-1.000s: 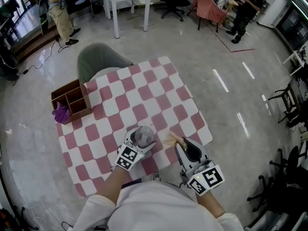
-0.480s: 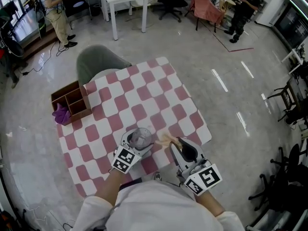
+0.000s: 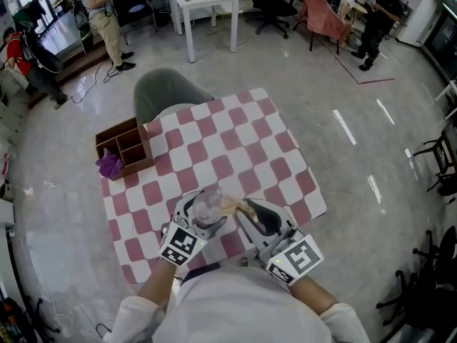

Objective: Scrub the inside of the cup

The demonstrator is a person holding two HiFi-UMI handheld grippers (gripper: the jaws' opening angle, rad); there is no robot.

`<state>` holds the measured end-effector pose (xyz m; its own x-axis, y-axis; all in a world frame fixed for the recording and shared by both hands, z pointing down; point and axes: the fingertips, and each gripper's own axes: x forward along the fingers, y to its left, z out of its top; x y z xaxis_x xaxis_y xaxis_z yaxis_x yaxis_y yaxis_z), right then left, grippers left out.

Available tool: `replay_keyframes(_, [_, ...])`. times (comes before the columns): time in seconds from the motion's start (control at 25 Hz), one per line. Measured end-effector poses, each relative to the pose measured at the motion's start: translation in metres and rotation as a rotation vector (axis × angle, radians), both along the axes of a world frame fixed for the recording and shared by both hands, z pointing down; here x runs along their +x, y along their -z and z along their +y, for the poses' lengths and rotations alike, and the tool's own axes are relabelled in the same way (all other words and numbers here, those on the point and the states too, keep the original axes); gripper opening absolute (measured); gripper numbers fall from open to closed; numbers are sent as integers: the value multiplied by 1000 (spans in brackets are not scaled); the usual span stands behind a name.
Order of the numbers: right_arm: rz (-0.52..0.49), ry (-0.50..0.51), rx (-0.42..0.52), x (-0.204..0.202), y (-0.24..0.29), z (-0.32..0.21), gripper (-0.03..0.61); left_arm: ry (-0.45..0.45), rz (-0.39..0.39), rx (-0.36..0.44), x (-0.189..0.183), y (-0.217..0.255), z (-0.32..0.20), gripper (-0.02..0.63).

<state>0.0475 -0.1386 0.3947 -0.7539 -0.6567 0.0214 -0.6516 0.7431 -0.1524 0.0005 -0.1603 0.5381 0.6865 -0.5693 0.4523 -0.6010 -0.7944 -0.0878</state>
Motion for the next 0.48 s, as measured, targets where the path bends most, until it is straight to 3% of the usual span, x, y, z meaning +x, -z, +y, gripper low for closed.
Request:
replay_keyframes(0.2, [15, 107, 39, -28, 8, 6, 101, 39, -204, 81, -22, 17, 2, 371])
replay_keyframes(0.36, [18, 189, 68, -50, 13, 12, 101, 77, -309, 124, -41, 29, 5, 371])
replay_keyframes(0.48, [73, 254, 90, -66, 11, 15, 101, 74, -397, 174, -46, 39, 8, 371])
